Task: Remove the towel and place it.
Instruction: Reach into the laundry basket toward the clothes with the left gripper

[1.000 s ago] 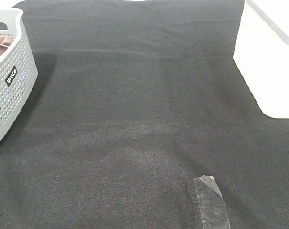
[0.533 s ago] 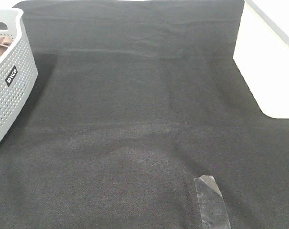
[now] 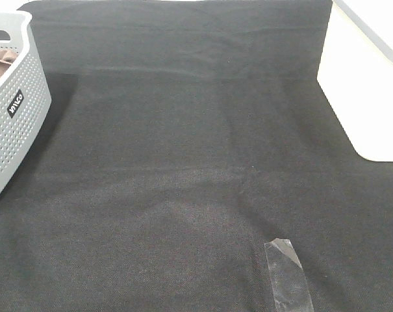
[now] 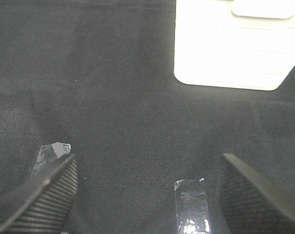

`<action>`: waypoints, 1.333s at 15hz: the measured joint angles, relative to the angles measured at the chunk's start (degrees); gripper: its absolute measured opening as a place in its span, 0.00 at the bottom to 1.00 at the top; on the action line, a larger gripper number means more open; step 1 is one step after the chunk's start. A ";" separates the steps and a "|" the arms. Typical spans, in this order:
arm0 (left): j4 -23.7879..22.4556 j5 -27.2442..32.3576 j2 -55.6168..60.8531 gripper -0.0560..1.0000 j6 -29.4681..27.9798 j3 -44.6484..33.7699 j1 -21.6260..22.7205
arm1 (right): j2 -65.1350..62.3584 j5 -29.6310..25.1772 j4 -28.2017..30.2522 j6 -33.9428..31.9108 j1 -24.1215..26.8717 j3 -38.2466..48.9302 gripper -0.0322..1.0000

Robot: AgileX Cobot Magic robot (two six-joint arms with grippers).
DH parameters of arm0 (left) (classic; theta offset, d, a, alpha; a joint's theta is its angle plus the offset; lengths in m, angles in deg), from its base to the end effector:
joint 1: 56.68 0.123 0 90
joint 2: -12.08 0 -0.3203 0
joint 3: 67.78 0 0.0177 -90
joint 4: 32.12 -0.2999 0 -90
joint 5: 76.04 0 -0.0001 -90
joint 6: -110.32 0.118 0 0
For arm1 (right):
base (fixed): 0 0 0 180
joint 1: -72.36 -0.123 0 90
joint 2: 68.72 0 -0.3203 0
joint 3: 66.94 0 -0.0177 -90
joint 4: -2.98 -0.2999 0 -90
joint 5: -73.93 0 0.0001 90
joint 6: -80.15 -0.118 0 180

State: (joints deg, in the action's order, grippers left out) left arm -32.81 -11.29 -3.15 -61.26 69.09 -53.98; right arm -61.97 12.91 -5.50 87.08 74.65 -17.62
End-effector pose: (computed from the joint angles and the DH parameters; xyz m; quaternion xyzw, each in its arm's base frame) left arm 0.0357 0.0030 0.3150 0.0435 0.8782 0.0521 0.4735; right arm 0.0258 0.0142 0.2898 -0.0376 0.8499 0.0318 0.5247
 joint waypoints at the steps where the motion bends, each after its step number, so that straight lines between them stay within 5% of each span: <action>1: -0.17 2.75 -6.07 0.99 4.53 5.04 0.00 | 0.00 0.00 0.00 0.00 0.00 0.00 0.76; 6: -1.72 4.87 -37.01 0.99 21.37 30.65 0.00 | 0.00 0.00 0.00 0.00 0.00 0.00 0.76; 12: -13.12 4.70 -75.06 0.99 28.59 56.21 0.06 | 0.00 0.00 0.00 0.00 0.00 0.00 0.76; 20: -24.47 4.64 -104.45 0.98 40.79 65.72 0.06 | 0.00 0.00 0.00 0.00 0.00 0.00 0.76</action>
State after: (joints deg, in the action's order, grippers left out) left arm -57.27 -6.65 -107.60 -20.47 134.81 -53.93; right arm -61.97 12.91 -5.50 87.08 74.65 -17.62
